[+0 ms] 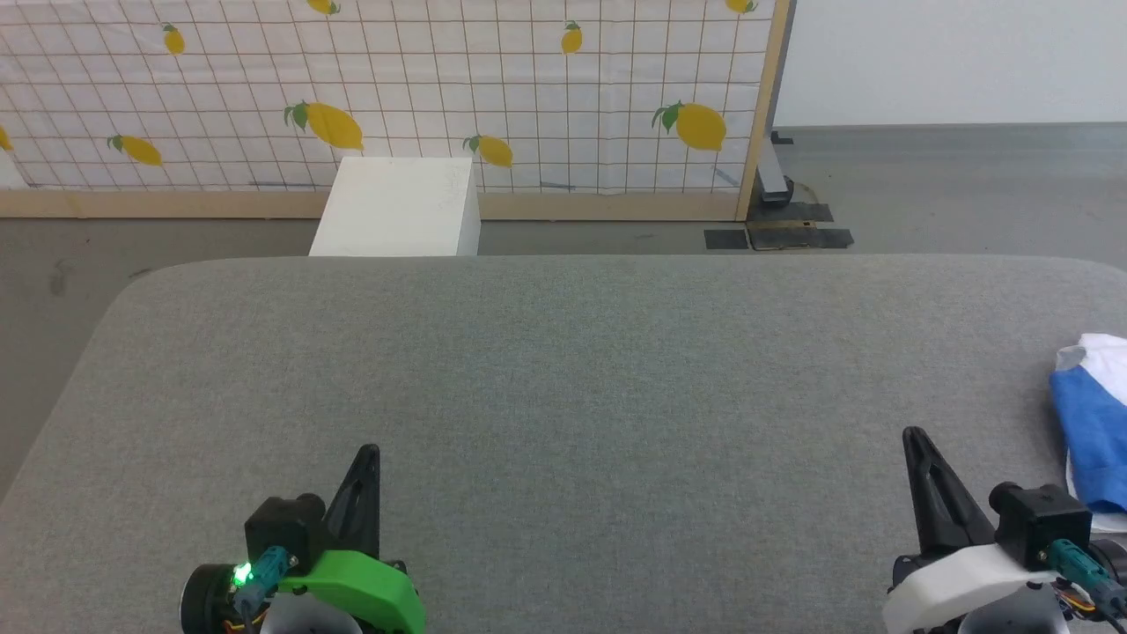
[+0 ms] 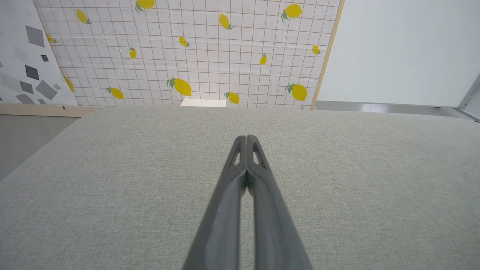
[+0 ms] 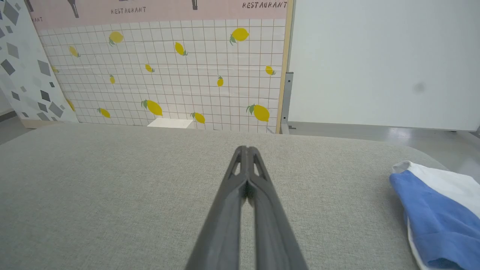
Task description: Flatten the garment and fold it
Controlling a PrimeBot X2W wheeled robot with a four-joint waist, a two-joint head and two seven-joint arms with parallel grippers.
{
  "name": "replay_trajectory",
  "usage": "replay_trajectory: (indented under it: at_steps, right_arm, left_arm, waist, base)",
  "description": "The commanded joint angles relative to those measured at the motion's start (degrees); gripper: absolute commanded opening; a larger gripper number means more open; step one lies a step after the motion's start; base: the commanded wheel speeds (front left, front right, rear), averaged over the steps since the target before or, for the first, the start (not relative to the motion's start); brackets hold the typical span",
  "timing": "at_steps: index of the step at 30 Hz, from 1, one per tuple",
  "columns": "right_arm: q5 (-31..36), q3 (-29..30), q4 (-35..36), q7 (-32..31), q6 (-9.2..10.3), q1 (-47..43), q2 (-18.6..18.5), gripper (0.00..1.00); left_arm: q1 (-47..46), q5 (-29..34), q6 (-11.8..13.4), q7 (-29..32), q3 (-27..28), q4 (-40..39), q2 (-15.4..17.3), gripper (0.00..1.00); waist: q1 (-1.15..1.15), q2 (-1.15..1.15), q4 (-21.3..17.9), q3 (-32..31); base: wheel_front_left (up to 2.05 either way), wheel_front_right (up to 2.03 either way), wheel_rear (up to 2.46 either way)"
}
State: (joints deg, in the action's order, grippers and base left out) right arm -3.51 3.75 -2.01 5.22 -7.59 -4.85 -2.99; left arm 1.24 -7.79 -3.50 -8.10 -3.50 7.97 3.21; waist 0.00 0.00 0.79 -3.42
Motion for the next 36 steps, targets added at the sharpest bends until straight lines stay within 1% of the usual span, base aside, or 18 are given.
replay_trajectory:
  at_steps: [1, 36]
  right_arm:
    - [0.5, -0.2, 0.4, -0.3, 0.05, 1.0, 0.1, 0.00]
    - [2.2, -2.1, 1.3, -3.0, 0.07, 3.1, 0.1, 0.00]
  left_arm:
    - [-0.5, 1.0, 0.3, 0.4, 0.3, -0.6, -0.2, 0.00]
    - [-0.9, 4.7, 2.0, 4.6, 2.0, -4.6, -0.3, 0.00]
  waist:
    - [0.00, 0.00, 0.0, 0.1]
    - [0.00, 0.00, -0.4, 1.9]
  base:
    - [0.00, 0.00, 0.00]
    - [0.00, 0.00, 0.00]
